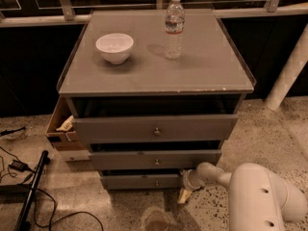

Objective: Open bottom drawer

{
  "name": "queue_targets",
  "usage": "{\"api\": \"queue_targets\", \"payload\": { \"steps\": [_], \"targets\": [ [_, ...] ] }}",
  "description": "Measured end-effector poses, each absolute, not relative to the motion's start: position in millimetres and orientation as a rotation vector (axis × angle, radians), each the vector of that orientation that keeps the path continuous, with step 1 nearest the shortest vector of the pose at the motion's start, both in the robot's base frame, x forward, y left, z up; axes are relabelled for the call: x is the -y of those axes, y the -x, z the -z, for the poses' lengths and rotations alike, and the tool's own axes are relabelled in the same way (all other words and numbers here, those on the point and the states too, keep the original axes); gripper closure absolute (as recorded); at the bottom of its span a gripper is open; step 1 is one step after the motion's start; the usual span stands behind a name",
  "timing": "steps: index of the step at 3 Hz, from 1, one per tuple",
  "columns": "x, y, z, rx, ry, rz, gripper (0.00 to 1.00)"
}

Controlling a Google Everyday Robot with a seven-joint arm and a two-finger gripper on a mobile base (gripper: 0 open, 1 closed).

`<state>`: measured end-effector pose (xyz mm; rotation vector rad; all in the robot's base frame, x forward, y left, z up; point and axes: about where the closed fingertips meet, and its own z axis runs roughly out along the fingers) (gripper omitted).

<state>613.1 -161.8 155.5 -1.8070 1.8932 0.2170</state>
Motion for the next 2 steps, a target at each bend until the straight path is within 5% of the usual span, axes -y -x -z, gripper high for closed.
{"api": "queue_targets", "payload": {
  "steps": [2],
  "targets": [
    [164.8,-606.9,-159.0,-1.975,1.843,-0.274,0.00]
  ]
}}
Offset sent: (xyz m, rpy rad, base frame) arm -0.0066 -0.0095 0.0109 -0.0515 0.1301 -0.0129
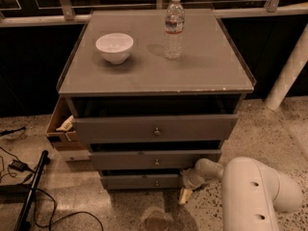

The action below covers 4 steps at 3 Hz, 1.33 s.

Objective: Open bottom drawer

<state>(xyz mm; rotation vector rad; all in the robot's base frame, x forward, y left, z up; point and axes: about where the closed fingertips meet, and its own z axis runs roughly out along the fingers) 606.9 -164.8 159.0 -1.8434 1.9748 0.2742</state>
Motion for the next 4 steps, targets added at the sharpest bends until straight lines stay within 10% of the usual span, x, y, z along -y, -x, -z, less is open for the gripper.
{"api": "queue_targets", "payload": {
  "steps": [4],
  "targets": [
    [201.8,-530.7,-169.8,-2.171,1.805,-0.509,0.00]
  ]
}}
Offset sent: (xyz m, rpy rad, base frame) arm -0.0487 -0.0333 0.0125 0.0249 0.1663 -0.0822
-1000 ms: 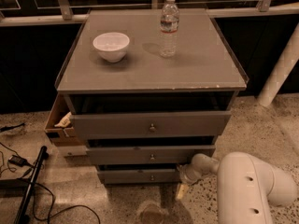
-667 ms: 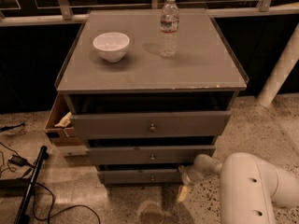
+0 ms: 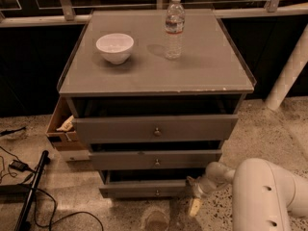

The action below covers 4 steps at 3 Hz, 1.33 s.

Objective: Open bottom drawer

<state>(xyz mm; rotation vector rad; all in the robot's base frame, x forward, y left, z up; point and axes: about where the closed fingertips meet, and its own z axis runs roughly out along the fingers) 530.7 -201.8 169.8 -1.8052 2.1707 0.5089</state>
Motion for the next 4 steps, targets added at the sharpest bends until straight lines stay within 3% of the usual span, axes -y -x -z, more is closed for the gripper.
{"api": "queue_targets", "payload": {
  "steps": [2,4],
  "targets": [
    [219.9,-473.3,-188.4,-2.237,1.839,-0.717,0.00],
    [234.3,-400.5,-212.5,-2.311,1.923,-1.101,0.00]
  ]
}}
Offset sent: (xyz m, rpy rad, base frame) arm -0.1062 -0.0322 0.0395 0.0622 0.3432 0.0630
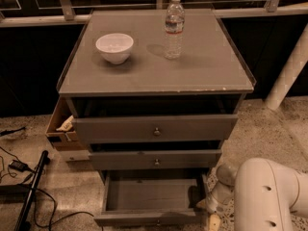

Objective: Open bottom drawer

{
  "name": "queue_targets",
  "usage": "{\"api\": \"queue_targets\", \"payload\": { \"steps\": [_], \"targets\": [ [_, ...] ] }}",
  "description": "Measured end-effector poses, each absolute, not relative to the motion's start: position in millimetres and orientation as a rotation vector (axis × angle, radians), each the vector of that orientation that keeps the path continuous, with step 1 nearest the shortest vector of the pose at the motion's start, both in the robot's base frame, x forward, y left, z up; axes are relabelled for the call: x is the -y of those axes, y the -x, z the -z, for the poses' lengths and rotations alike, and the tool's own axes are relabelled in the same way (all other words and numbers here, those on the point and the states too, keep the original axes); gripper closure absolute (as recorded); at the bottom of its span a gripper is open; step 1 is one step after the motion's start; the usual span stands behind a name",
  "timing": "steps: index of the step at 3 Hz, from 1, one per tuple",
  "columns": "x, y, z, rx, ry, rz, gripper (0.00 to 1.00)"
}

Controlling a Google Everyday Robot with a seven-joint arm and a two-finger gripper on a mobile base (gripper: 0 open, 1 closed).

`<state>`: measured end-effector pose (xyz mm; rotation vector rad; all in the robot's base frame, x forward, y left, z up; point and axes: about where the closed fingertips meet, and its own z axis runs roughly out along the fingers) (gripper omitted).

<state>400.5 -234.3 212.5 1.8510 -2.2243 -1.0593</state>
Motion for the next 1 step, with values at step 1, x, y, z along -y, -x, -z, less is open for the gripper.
{"api": "queue_targets", "payload": {
  "steps": [1],
  "targets": [
    [233.7,-399.2,-212.8,2.219,-1.849,1.065,0.00]
  ]
}}
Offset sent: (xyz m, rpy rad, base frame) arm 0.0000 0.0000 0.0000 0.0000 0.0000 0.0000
